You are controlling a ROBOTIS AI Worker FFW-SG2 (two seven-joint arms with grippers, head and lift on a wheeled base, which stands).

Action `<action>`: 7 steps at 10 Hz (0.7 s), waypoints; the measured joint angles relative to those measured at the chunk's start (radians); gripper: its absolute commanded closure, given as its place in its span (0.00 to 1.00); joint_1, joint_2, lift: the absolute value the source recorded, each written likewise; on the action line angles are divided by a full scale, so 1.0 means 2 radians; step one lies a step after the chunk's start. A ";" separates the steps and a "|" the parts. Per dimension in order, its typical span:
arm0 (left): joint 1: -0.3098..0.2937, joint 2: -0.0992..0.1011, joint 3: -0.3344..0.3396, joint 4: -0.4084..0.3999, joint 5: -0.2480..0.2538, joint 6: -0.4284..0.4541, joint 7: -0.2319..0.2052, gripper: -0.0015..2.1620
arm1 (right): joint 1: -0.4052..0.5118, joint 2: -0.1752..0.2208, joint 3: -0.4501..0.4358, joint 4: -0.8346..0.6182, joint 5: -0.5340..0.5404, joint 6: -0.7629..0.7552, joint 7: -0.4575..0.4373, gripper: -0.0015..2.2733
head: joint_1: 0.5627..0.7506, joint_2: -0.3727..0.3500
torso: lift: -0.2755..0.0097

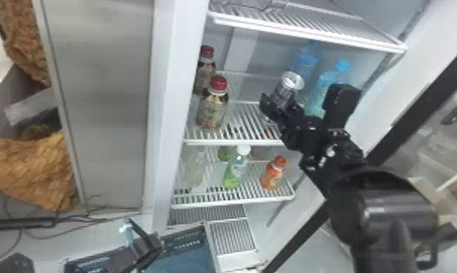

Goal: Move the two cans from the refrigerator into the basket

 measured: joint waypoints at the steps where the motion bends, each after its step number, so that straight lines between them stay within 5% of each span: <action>1: 0.000 0.000 0.000 0.000 0.000 0.000 0.000 0.55 | 0.017 -0.003 -0.005 -0.026 -0.005 0.009 0.000 0.56 | 0.70 0.03 | 0.86; 7: 0.000 0.001 -0.003 0.000 0.000 0.001 0.000 0.55 | 0.151 -0.008 -0.034 -0.177 -0.047 0.064 0.000 0.56 | 0.70 0.03 | 0.86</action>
